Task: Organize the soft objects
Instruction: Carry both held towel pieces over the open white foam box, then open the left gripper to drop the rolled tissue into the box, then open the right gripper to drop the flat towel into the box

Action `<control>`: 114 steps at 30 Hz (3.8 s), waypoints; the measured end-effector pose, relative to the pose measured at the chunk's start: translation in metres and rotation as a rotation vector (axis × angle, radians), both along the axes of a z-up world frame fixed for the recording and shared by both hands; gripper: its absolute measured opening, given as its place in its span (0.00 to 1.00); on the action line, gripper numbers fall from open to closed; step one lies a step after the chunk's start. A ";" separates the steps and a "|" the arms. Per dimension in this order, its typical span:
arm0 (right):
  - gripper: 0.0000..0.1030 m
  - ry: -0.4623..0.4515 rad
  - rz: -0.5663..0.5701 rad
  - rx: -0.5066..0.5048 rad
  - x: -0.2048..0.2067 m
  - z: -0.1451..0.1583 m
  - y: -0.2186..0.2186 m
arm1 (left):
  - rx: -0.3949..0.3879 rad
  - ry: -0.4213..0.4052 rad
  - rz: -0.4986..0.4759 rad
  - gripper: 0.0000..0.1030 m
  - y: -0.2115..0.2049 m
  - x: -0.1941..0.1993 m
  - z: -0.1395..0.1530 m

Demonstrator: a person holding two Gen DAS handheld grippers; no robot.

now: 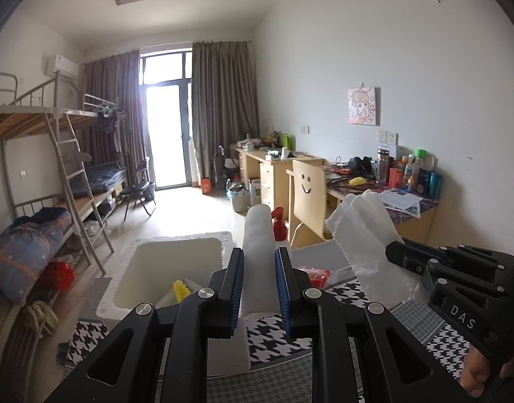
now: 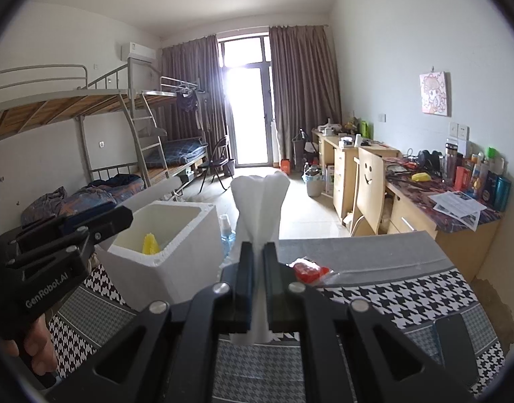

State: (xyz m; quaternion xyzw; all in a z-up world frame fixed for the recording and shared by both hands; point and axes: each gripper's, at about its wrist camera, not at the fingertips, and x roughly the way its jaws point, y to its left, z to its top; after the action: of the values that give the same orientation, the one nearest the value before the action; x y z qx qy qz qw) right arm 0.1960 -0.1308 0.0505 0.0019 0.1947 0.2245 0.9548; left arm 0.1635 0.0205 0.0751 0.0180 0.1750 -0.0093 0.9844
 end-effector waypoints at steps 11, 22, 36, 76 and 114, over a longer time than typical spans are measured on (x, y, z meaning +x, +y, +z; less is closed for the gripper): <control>0.08 -0.009 0.042 -0.026 0.012 0.005 0.025 | 0.002 0.011 0.075 0.20 0.020 0.009 -0.001; 0.08 -0.025 0.120 -0.043 0.019 0.012 0.055 | -0.008 0.008 0.132 0.20 0.045 0.013 0.002; 0.08 0.008 0.193 -0.042 0.037 0.011 0.087 | -0.014 0.034 0.198 0.20 0.069 0.026 -0.007; 0.09 0.065 0.217 -0.056 0.075 0.000 0.115 | -0.029 0.144 0.179 0.39 0.090 0.081 -0.031; 0.09 0.100 0.275 -0.080 0.083 -0.004 0.142 | -0.031 0.049 0.383 0.99 0.135 0.037 -0.017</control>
State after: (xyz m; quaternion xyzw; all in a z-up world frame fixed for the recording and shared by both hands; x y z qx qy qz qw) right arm 0.2789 0.0110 0.0460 -0.0518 0.2490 0.3448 0.9036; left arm 0.2004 0.1558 0.0577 -0.0310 0.1991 0.1752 0.9637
